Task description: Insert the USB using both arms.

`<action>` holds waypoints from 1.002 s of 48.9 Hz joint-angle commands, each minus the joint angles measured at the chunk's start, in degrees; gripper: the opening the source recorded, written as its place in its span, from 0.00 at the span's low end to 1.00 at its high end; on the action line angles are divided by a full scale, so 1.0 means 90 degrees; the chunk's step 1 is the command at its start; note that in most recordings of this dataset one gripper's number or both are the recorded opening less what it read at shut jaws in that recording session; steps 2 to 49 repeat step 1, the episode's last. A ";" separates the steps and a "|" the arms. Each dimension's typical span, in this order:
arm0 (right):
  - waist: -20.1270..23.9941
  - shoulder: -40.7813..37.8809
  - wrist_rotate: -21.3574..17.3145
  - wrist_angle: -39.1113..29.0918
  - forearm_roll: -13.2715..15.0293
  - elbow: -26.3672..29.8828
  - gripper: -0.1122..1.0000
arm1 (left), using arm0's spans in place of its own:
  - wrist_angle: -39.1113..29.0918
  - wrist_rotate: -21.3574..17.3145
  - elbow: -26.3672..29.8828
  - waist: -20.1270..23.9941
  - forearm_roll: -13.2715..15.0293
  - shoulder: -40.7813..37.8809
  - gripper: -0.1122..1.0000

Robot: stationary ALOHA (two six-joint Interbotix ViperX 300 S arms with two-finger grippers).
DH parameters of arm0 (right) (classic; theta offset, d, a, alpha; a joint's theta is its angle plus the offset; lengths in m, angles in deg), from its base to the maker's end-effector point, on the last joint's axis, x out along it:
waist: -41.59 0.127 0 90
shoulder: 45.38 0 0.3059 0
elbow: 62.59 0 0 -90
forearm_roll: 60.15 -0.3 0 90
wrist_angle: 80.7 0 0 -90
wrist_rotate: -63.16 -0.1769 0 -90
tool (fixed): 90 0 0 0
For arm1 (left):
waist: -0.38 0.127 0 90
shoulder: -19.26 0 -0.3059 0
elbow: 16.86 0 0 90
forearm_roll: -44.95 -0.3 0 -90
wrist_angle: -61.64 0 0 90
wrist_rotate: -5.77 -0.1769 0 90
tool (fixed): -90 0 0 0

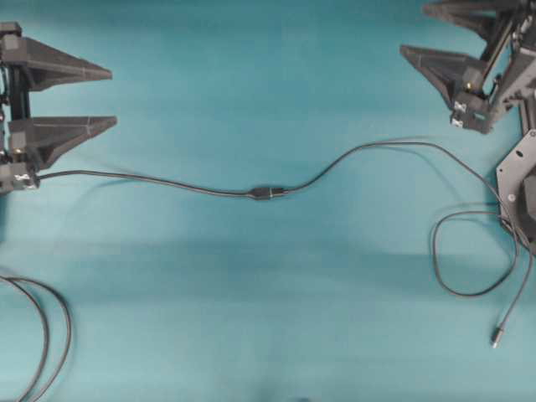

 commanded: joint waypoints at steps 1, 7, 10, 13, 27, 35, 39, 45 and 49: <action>-0.0186 -0.0020 0.0010 0.0557 0.0049 -0.0068 0.81 | 0.0205 0.0029 -0.0049 -0.0039 -0.0010 -0.0010 0.79; -0.0186 -0.0020 0.0010 0.0557 0.0049 -0.0068 0.81 | 0.0205 0.0029 -0.0049 -0.0039 -0.0010 -0.0010 0.79; -0.0186 -0.0020 0.0010 0.0557 0.0049 -0.0068 0.81 | 0.0205 0.0029 -0.0049 -0.0039 -0.0010 -0.0010 0.79; -0.0186 -0.0020 0.0010 0.0557 0.0049 -0.0068 0.81 | 0.0205 0.0029 -0.0049 -0.0039 -0.0010 -0.0010 0.79; -0.0186 -0.0020 0.0010 0.0557 0.0049 -0.0068 0.81 | 0.0205 0.0029 -0.0049 -0.0039 -0.0010 -0.0010 0.79; -0.0186 -0.0020 0.0010 0.0557 0.0049 -0.0068 0.81 | 0.0205 0.0029 -0.0049 -0.0039 -0.0010 -0.0010 0.79; -0.0186 -0.0020 0.0010 0.0557 0.0049 -0.0068 0.81 | 0.0205 0.0029 -0.0049 -0.0039 -0.0010 -0.0010 0.79; -0.0186 -0.0020 0.0010 0.0557 0.0049 -0.0068 0.81 | 0.0205 0.0029 -0.0049 -0.0039 -0.0010 -0.0010 0.79; -0.0186 -0.0020 0.0010 0.0557 0.0049 -0.0068 0.81 | 0.0205 0.0029 -0.0049 -0.0039 -0.0010 -0.0010 0.79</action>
